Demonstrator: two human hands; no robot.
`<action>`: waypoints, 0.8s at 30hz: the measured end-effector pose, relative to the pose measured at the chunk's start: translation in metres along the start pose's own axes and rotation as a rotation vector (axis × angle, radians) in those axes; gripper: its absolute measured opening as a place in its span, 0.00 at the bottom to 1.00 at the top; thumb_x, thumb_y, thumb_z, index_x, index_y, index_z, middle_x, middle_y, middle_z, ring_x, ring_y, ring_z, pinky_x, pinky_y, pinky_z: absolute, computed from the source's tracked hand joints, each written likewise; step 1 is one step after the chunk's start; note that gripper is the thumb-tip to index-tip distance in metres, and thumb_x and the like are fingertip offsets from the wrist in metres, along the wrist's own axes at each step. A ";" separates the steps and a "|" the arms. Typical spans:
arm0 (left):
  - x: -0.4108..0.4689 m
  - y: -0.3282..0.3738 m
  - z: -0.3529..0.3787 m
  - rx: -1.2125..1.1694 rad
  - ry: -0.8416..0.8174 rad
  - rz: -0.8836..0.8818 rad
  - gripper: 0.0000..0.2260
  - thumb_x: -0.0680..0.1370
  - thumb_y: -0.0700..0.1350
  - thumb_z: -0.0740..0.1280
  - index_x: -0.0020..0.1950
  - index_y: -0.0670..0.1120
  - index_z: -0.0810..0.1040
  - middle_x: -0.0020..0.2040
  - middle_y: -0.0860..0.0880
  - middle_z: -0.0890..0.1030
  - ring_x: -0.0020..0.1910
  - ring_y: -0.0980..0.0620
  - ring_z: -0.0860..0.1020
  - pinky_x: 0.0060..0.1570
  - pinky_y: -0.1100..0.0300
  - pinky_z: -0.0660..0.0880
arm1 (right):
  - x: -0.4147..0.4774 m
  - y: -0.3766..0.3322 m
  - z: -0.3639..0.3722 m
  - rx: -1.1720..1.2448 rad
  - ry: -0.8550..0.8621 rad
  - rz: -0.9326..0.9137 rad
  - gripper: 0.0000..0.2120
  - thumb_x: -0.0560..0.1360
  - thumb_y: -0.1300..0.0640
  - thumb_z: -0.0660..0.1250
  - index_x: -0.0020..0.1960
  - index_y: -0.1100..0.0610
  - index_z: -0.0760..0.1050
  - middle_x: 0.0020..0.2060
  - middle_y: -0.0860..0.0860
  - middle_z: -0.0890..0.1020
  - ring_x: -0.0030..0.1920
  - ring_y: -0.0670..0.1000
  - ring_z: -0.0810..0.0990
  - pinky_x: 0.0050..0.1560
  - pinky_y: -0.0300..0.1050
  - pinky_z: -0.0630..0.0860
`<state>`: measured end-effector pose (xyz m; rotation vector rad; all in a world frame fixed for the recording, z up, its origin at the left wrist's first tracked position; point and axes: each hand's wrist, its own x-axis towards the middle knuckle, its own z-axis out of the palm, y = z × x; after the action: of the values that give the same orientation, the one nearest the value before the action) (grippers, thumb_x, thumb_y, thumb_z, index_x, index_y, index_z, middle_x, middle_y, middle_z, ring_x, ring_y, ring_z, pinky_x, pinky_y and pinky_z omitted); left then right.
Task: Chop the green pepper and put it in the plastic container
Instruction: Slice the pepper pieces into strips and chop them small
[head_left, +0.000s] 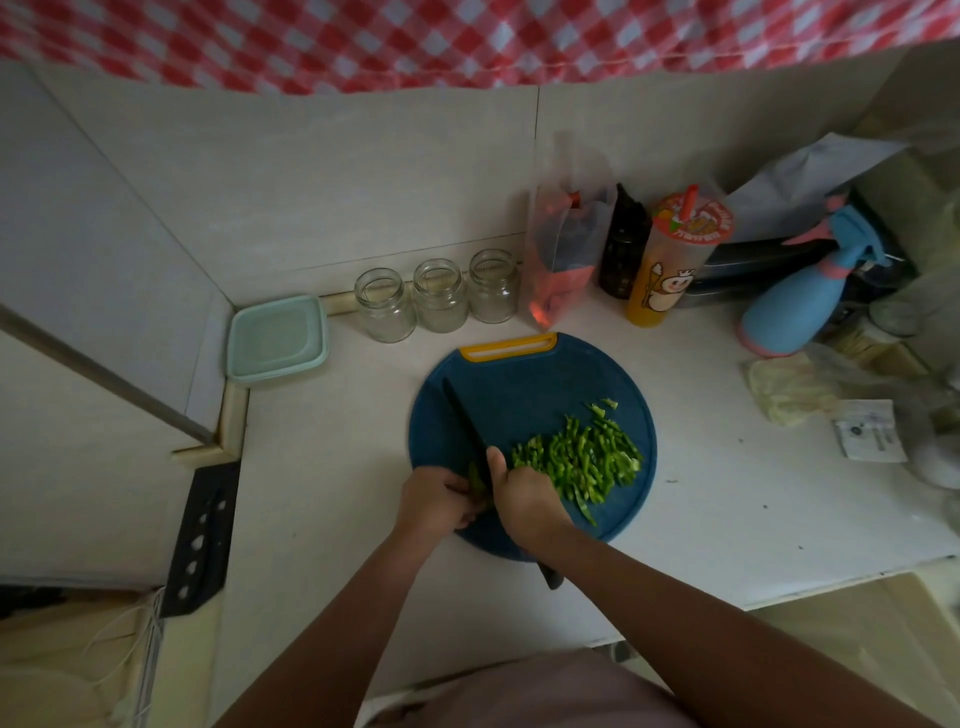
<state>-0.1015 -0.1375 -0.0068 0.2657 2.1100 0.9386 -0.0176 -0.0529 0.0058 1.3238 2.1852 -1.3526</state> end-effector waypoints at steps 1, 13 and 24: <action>0.001 -0.002 -0.002 -0.050 0.000 -0.010 0.10 0.68 0.37 0.76 0.32 0.44 0.75 0.31 0.44 0.79 0.32 0.46 0.79 0.41 0.53 0.80 | 0.000 -0.001 -0.003 0.014 0.011 0.046 0.29 0.81 0.67 0.48 0.76 0.61 0.37 0.60 0.65 0.72 0.58 0.62 0.75 0.54 0.52 0.73; 0.006 -0.012 0.000 -0.307 0.078 -0.005 0.06 0.71 0.34 0.73 0.42 0.38 0.77 0.37 0.43 0.80 0.29 0.53 0.79 0.30 0.66 0.78 | -0.011 0.023 -0.014 0.376 -0.029 -0.022 0.28 0.78 0.36 0.52 0.30 0.57 0.65 0.21 0.51 0.68 0.18 0.49 0.67 0.20 0.39 0.64; 0.012 -0.010 0.000 -0.294 0.087 -0.016 0.08 0.68 0.34 0.75 0.41 0.40 0.77 0.33 0.43 0.80 0.24 0.55 0.79 0.28 0.65 0.78 | -0.025 0.040 -0.009 0.128 -0.008 -0.222 0.30 0.80 0.40 0.51 0.26 0.56 0.61 0.22 0.51 0.67 0.21 0.44 0.67 0.37 0.43 0.68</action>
<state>-0.1080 -0.1393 -0.0209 0.0581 2.0143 1.2530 0.0303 -0.0535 0.0032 1.1402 2.3318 -1.5983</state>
